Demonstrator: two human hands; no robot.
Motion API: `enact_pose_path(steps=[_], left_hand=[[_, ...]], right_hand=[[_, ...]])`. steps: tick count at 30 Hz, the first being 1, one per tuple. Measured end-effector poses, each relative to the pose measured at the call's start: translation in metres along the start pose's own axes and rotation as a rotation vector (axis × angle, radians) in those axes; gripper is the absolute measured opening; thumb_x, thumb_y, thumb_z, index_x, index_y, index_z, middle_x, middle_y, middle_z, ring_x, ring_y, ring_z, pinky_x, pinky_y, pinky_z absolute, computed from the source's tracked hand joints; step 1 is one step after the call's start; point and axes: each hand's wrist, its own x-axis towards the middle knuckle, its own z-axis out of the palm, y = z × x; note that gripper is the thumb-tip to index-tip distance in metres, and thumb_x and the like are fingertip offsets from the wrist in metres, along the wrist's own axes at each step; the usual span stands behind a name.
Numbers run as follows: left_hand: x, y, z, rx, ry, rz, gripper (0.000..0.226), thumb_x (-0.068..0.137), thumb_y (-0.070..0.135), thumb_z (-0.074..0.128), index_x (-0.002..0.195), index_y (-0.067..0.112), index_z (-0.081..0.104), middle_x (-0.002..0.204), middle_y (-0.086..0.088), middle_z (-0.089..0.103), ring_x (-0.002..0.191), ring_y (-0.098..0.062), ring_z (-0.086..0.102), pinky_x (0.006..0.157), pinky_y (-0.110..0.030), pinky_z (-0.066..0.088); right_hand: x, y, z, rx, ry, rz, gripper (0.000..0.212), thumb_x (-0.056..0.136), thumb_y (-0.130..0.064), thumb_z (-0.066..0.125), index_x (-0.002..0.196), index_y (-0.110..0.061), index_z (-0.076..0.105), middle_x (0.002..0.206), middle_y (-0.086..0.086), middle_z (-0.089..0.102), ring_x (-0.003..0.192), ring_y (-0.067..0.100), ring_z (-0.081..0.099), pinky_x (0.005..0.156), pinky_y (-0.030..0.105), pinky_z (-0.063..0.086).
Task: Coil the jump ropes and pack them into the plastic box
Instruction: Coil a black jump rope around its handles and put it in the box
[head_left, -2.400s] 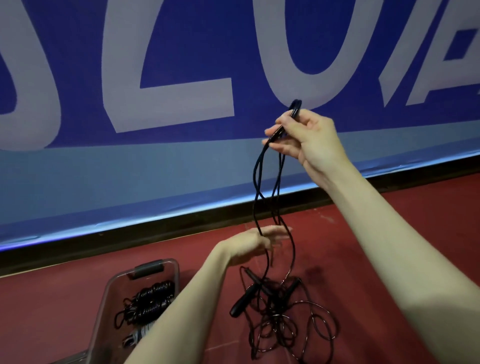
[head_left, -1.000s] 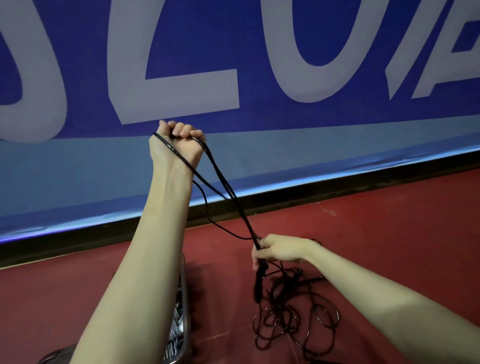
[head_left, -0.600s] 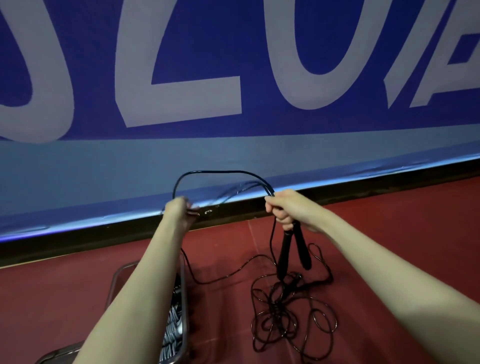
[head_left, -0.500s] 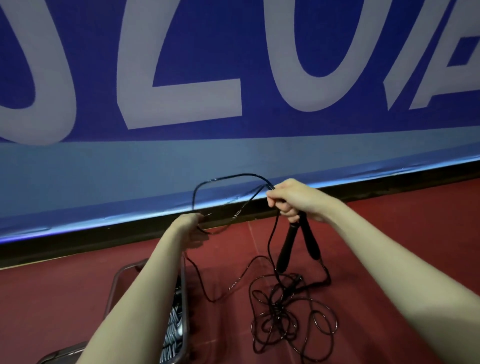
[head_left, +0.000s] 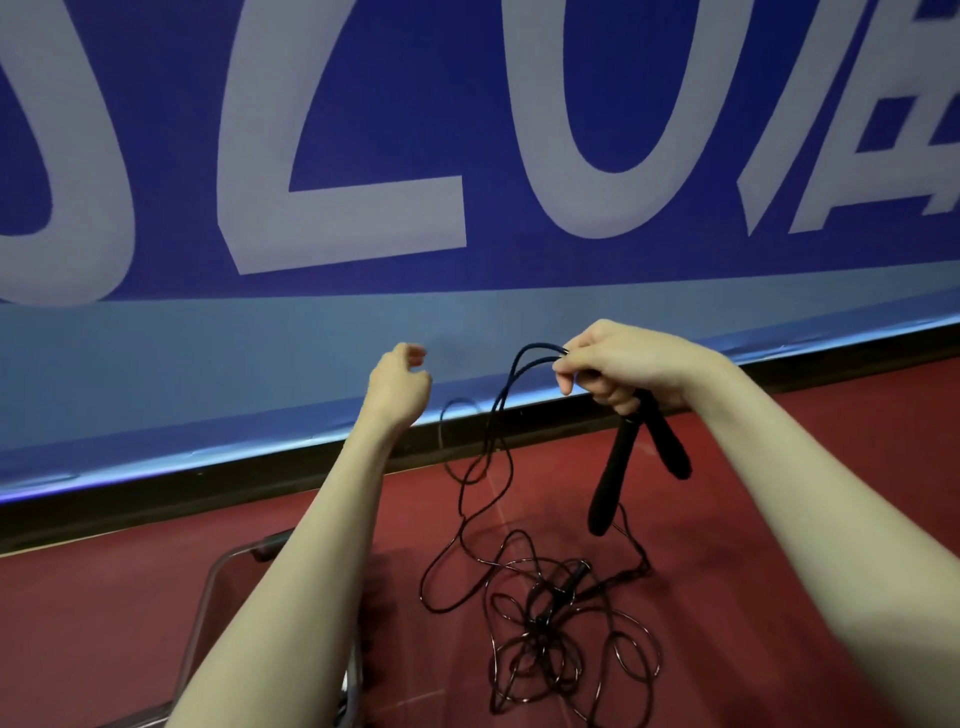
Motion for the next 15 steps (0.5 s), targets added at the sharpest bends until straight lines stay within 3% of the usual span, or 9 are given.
enact_pose_path(steps=[2,4,6,8,10,13,15], left_hand=[[-0.010,0.010,0.000,-0.219,-0.178,0.165,0.059,0.088,-0.004,0.043,0.140,0.025,0.045,0.145,0.007,0.041,0.133,-0.011,0.039,0.100,-0.025,0.035],[-0.016,0.022,0.003,-0.274,-0.411,0.269,0.068,0.088,-0.001,0.050,0.145,0.035,0.038,0.150,0.020,0.034,0.138,0.003,0.027,0.105,-0.020,0.026],[-0.021,0.030,0.008,-0.229,-0.557,0.299,0.057,0.094,0.011,0.055,0.145,0.033,0.039,0.147,0.020,0.042,0.135,0.005,0.033,0.108,-0.019,0.026],[-0.024,0.035,0.009,-0.145,-0.578,0.295,0.033,0.100,0.024,0.052,0.132,0.024,0.056,0.127,0.008,0.063,0.119,0.001,0.053,0.101,-0.017,0.034],[-0.026,0.035,0.009,-0.105,-0.579,0.299,0.025,0.102,0.030,0.047,0.107,0.018,0.068,0.094,-0.005,0.067,0.094,-0.009,0.061,0.091,-0.019,0.038],[-0.027,0.036,0.006,-0.389,-0.626,0.230,0.030,0.103,0.024,0.043,0.077,0.013,0.055,0.069,0.000,0.047,0.063,-0.012,0.047,0.071,-0.024,0.040],[-0.027,0.046,0.000,-0.538,-0.573,0.188,0.033,0.103,0.022,0.041,0.071,0.016,0.046,0.060,0.006,0.031,0.054,-0.011,0.026,0.053,-0.021,0.026]], right_hand=[[0.000,0.003,-0.001,0.060,-0.054,-0.010,0.023,0.099,-0.013,0.045,0.079,-0.006,0.054,0.048,-0.003,0.024,0.040,0.010,0.016,0.040,0.019,0.017],[0.000,0.004,-0.002,0.099,-0.085,-0.025,0.024,0.100,-0.013,0.045,0.078,-0.006,0.053,0.046,-0.003,0.022,0.039,0.010,0.015,0.041,0.019,0.016],[0.000,0.005,-0.003,0.150,-0.095,-0.050,0.024,0.100,-0.012,0.044,0.078,-0.006,0.052,0.046,-0.003,0.020,0.038,0.009,0.014,0.040,0.018,0.016],[0.000,0.007,-0.005,0.220,-0.105,-0.077,0.025,0.100,-0.010,0.044,0.076,-0.006,0.052,0.046,-0.003,0.018,0.037,0.008,0.013,0.041,0.019,0.015],[0.001,0.012,-0.007,0.276,-0.112,-0.093,0.027,0.099,-0.009,0.044,0.074,-0.006,0.052,0.046,-0.004,0.018,0.038,0.008,0.013,0.042,0.020,0.013],[0.005,0.024,-0.008,0.289,-0.092,-0.107,0.025,0.099,-0.010,0.048,0.075,-0.006,0.054,0.048,-0.004,0.021,0.040,0.008,0.015,0.042,0.021,0.016],[0.010,0.034,-0.006,0.228,-0.061,-0.147,0.020,0.097,-0.009,0.054,0.077,-0.006,0.056,0.051,-0.003,0.027,0.043,0.010,0.022,0.045,0.022,0.023]])
